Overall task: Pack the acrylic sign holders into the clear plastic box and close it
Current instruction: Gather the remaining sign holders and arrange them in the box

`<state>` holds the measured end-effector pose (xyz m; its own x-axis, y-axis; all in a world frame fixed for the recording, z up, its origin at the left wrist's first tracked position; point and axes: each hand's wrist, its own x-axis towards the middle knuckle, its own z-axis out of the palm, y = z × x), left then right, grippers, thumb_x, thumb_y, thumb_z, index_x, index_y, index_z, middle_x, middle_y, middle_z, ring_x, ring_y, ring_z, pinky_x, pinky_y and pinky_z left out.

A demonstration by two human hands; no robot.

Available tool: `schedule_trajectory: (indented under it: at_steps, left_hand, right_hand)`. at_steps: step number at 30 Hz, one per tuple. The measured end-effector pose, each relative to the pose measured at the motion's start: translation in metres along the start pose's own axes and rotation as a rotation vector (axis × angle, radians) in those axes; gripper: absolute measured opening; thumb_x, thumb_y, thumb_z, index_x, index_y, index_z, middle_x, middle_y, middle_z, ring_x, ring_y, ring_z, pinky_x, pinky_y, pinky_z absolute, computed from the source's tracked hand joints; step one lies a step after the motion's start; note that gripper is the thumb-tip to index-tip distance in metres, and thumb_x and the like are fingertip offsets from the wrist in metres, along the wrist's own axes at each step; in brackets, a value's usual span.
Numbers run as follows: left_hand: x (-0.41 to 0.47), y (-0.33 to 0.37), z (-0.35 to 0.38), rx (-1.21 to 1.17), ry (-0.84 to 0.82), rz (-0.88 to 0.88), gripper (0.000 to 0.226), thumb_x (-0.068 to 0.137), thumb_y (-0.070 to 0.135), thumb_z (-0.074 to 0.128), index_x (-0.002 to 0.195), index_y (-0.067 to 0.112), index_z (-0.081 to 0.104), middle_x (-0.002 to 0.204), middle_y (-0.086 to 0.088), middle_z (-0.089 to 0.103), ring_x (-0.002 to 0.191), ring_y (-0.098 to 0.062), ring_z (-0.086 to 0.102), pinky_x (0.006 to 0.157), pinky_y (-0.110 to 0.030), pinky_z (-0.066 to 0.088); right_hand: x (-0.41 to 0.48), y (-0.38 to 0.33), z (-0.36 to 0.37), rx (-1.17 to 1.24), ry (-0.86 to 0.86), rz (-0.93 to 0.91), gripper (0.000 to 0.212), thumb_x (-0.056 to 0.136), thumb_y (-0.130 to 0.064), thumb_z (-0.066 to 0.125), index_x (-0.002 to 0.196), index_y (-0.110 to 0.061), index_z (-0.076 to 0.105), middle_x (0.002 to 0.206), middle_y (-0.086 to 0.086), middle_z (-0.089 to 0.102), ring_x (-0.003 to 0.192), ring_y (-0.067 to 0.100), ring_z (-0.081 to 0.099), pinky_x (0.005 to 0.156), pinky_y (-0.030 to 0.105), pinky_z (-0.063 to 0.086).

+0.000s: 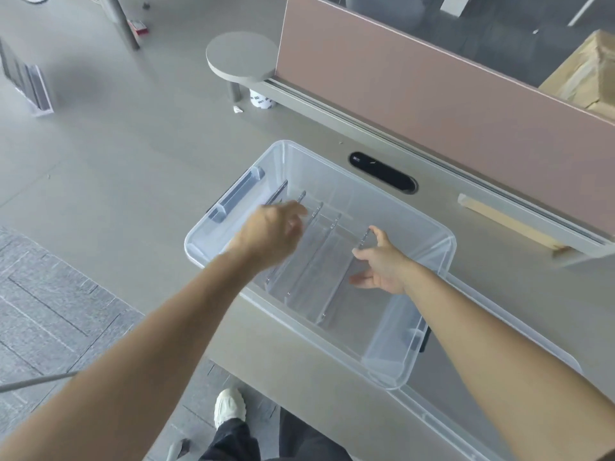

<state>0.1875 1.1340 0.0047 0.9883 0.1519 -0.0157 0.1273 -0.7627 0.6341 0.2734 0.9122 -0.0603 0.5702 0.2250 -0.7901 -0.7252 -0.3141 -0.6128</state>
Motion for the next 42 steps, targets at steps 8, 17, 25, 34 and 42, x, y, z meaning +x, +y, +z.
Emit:
schedule_trajectory:
  at_steps: [8,17,25,34,42]
  left_hand:
    - [0.013,-0.07,-0.029,0.445,0.042,-0.137,0.046,0.09,0.031,0.053,0.136,0.027,0.047,0.144,-0.009,0.037,0.127,-0.039,0.035,0.099,-0.047,0.04]
    - [0.006,-0.086,-0.027,0.43,-0.002,-0.178,0.049,0.091,0.044,0.047,0.138,0.042,0.033,0.138,0.004,0.048,0.118,-0.029,0.048,0.078,-0.042,0.047]
    - [0.005,-0.086,-0.029,0.422,-0.015,-0.19,0.049,0.091,0.043,0.048,0.138,0.043,0.033,0.138,0.006,0.048,0.119,-0.028,0.047,0.079,-0.041,0.046]
    - [0.006,-0.089,-0.037,0.174,-0.009,-0.206,0.048,0.088,0.03,0.053,0.131,0.046,0.041,0.131,0.004,0.052,0.112,-0.026,0.053,0.086,-0.04,0.049]
    - [-0.013,-0.106,-0.118,0.036,0.203,-0.339,0.024,0.092,0.024,0.055,0.113,0.027,0.065,0.091,0.013,0.064,0.088,-0.016,0.065,0.077,-0.025,0.046]
  right_hand:
    - [0.001,0.0,0.022,0.05,0.042,-0.036,0.076,0.1,0.0,0.046,0.149,-0.049,0.015,0.145,0.013,0.04,0.08,0.037,0.064,0.064,0.048,0.058]
    - [-0.001,0.0,0.033,0.059,0.06,-0.04,0.073,0.1,0.001,0.045,0.147,-0.046,0.016,0.14,0.019,0.046,0.087,0.044,0.063,0.06,0.048,0.06]
    - [0.0,-0.001,0.034,0.035,0.072,-0.044,0.074,0.1,0.002,0.044,0.149,-0.044,0.013,0.14,0.018,0.044,0.084,0.044,0.064,0.06,0.048,0.059]
    - [-0.012,-0.018,0.045,-0.313,0.202,-0.01,0.06,0.09,-0.007,0.049,0.135,-0.032,0.017,0.123,0.007,0.044,0.1,0.031,0.057,0.089,0.048,0.055]
    - [-0.06,-0.123,0.107,-1.324,0.166,-0.498,0.032,0.094,-0.037,0.052,0.101,-0.007,0.063,0.104,0.009,0.066,0.092,0.029,0.063,0.067,0.03,0.046]
